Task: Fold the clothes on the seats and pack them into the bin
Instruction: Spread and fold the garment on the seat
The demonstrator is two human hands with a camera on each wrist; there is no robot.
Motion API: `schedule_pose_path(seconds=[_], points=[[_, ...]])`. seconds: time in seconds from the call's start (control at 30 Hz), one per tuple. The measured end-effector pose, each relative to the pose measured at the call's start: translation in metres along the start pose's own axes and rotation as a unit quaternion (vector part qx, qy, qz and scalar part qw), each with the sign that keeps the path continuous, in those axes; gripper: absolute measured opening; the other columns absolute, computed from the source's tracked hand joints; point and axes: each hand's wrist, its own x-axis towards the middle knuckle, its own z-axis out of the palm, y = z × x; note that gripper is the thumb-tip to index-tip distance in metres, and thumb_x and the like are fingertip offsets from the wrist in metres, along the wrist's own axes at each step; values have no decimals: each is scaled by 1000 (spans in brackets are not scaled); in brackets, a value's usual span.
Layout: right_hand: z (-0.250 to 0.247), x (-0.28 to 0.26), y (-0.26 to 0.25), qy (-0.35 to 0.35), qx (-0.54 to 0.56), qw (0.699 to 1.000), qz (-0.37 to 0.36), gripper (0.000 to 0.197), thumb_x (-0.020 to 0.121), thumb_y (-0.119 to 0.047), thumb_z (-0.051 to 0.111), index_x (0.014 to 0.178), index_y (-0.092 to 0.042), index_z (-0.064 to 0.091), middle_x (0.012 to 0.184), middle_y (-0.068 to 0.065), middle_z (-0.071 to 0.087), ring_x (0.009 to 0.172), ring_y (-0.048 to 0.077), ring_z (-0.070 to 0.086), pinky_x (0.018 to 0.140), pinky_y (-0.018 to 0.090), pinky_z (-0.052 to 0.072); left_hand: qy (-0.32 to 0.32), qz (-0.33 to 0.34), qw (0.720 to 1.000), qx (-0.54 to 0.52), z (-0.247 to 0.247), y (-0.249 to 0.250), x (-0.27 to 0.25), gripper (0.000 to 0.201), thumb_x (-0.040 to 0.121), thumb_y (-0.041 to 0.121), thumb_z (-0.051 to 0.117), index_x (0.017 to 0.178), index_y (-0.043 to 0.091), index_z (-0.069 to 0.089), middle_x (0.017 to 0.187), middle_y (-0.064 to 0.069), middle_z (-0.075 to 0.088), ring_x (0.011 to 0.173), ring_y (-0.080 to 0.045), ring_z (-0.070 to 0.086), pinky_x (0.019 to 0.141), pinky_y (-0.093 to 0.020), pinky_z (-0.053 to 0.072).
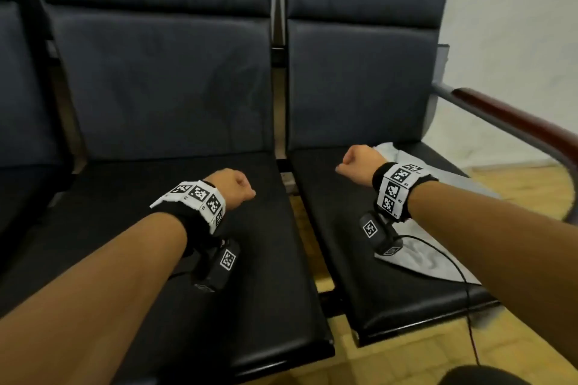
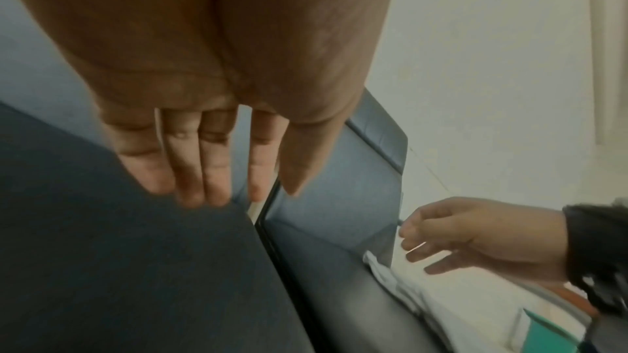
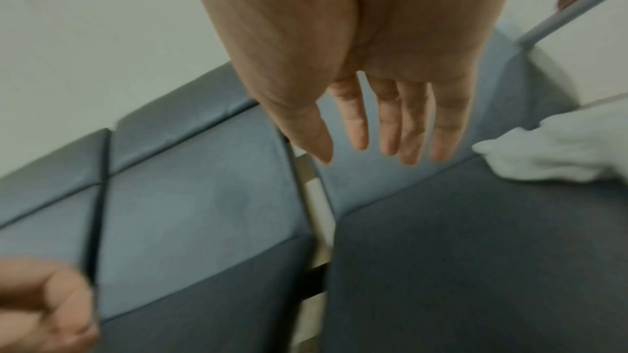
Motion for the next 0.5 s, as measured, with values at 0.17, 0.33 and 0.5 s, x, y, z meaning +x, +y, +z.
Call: schedule_pose_path(seconds=[0.17, 0.33, 0.5], points=[[-10, 32, 98, 16, -141, 979, 143, 62, 85, -53, 61, 126, -8, 53, 126, 16, 55, 122, 35, 49, 94, 37, 44, -70, -48, 986, 143, 59, 19, 46, 62, 81, 48, 68, 134, 20, 48, 134, -13, 47, 119, -30, 51, 99, -37, 45], [19, 41, 142, -43, -196, 962, 187, 57, 88, -47, 59, 133, -13, 50, 133, 14, 51, 123, 36, 48, 103, 43, 41, -50, -62, 968, 237, 77, 26, 58, 61, 86, 54, 58, 137, 25, 41, 140, -17, 37, 127, -39, 40, 103, -41, 39], [-15, 35, 120, 8, -34, 977, 210, 44, 96, -23, 56, 134, -2, 50, 135, 18, 53, 122, 35, 54, 97, 38, 46, -54, -52, 977, 198, 69, 23, 51, 48, 88, 47, 60, 126, 21, 51, 130, -9, 51, 116, -27, 52, 94, -34, 45]])
